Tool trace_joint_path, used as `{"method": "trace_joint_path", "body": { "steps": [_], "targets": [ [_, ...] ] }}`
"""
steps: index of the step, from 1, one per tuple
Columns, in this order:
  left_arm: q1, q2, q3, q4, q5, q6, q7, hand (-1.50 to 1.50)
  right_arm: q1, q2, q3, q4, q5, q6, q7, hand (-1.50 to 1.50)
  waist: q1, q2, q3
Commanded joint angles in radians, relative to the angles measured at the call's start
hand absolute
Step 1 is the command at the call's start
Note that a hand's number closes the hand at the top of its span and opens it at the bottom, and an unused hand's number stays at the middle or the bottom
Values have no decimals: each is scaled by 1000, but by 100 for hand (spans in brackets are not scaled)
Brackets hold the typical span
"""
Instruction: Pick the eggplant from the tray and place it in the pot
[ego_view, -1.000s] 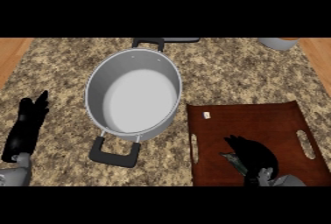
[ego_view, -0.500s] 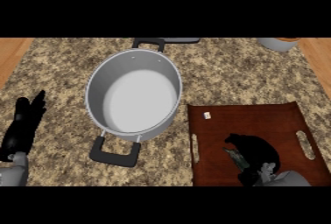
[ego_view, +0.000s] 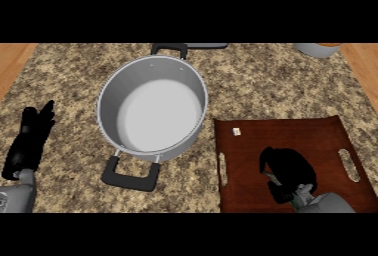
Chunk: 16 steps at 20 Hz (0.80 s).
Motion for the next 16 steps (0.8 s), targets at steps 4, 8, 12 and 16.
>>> {"method": "trace_joint_path", "body": {
  "steps": [4, 8, 12, 16],
  "targets": [
    [38, 4, 4, -91, 7, -24, 65, 0, 11, -35, -123, 14, 39, -207, -105, 150, 2, 8, 10],
    [59, -43, -25, -83, -38, 24, 25, 0, 36, -39, -197, -37, 50, -304, -104, 150, -3, 8, 10],
    [59, -43, -7, -30, -33, 17, -23, 0, 14, -76, -221, -152, 118, -300, -42, 150, -5, 8, 9],
    [77, -53, -25, -84, -47, 26, 37, 0, 59, -54, -285, -349, 61, -367, -44, 150, -13, 2, 10]
  ]
}}
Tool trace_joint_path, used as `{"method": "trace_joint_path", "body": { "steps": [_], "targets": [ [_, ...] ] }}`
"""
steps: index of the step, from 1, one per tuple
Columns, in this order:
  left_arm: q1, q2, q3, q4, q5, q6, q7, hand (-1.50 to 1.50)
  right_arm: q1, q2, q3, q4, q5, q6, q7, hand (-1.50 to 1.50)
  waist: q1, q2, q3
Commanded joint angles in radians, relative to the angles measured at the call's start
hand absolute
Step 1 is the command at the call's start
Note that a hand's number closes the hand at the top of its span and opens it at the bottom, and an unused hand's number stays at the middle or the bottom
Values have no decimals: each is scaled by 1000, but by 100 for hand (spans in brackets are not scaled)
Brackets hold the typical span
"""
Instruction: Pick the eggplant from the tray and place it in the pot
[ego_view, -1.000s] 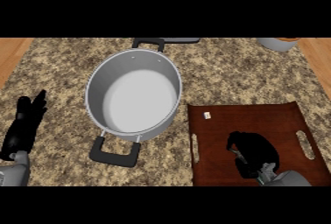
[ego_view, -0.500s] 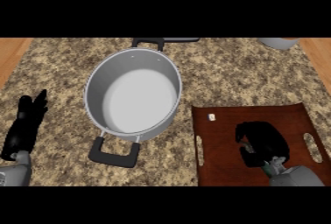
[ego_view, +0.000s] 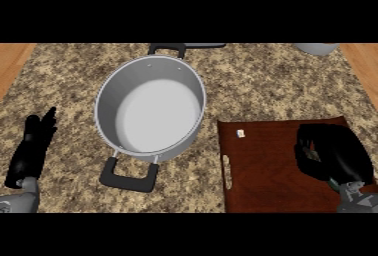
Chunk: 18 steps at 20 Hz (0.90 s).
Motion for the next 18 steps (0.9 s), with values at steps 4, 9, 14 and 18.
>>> {"method": "trace_joint_path", "body": {
  "steps": [4, 9, 14, 18],
  "targets": [
    [-20, 2, -4, -1, -4, -11, 15, 0, -49, 53, -53, -265, -4, -127, 1, 150, -4, -2, 0],
    [-10, 23, 31, 28, 13, -24, -25, 0, -119, 90, -101, -414, -111, -130, -29, 150, 4, 1, 0],
    [-22, 46, 39, 6, 32, -68, -15, 0, -366, 157, 11, -504, -18, 42, 211, 150, 19, 2, -1],
    [15, -9, -7, -58, -17, -15, 30, 0, -602, 220, 12, -461, -123, 211, 356, 150, 27, 1, -2]
  ]
}}
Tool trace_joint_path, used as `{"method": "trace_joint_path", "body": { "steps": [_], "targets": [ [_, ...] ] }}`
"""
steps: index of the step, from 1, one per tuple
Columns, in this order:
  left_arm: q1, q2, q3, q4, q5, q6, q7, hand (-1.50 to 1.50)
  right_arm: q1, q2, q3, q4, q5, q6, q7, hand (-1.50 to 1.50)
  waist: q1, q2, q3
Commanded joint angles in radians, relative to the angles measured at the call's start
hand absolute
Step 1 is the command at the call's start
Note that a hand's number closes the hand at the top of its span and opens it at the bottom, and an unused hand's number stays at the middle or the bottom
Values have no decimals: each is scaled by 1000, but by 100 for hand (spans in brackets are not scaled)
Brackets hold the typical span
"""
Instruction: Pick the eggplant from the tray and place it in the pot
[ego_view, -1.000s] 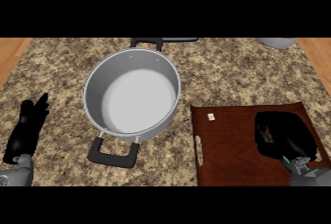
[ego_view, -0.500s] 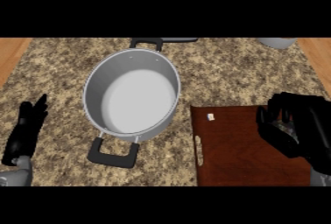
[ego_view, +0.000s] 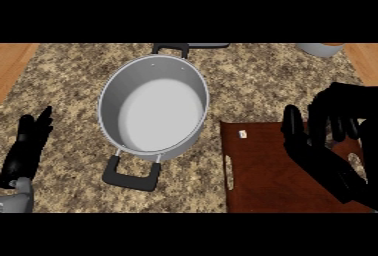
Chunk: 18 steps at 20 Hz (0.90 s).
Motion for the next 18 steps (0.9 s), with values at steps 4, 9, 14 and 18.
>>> {"method": "trace_joint_path", "body": {
  "steps": [4, 9, 14, 18],
  "targets": [
    [-22, 16, 28, 0, 22, -24, 5, 0, -357, 177, 69, 151, -34, 181, 256, 150, 6, 1, -1],
    [-46, -44, -35, 0, -38, 19, 40, 0, -479, 261, 26, 426, -6, 99, 218, 150, 5, 5, 1],
    [-51, -37, -21, 24, -40, 16, 9, 0, -552, 282, 90, 622, -73, 9, 263, 150, 10, 6, 1],
    [-65, -20, -2, 30, -22, -5, 3, 0, -586, 283, 158, 824, -109, -103, 238, 150, 20, 8, 0]
  ]
}}
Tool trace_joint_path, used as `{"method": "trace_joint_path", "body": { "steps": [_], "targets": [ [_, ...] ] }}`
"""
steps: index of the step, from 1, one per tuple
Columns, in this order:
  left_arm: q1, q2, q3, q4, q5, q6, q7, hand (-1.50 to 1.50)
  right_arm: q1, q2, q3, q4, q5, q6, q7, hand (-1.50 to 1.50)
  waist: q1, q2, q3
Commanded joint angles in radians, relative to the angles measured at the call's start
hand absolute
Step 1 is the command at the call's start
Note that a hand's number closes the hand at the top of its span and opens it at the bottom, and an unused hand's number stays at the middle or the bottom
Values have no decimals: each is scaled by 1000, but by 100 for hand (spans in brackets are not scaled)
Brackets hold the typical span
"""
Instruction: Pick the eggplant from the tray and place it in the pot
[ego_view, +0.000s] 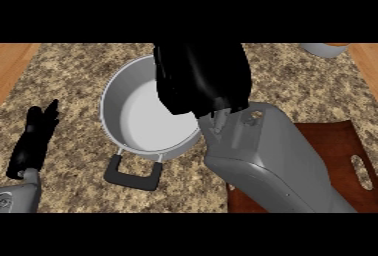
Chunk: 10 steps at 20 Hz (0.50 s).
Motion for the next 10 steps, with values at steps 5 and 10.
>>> {"method": "trace_joint_path", "body": {
  "steps": [5, 10],
  "targets": [
    [28, -26, -19, -35, -17, 12, 6, 0, -29, 8, 103, 296, -197, -229, 19, 150, 22, 2, 0],
    [19, -19, 1, 36, -10, 2, -53, 0, -5, 8, 138, 452, -313, -346, -109, -150, 14, 6, 0]
  ]
}}
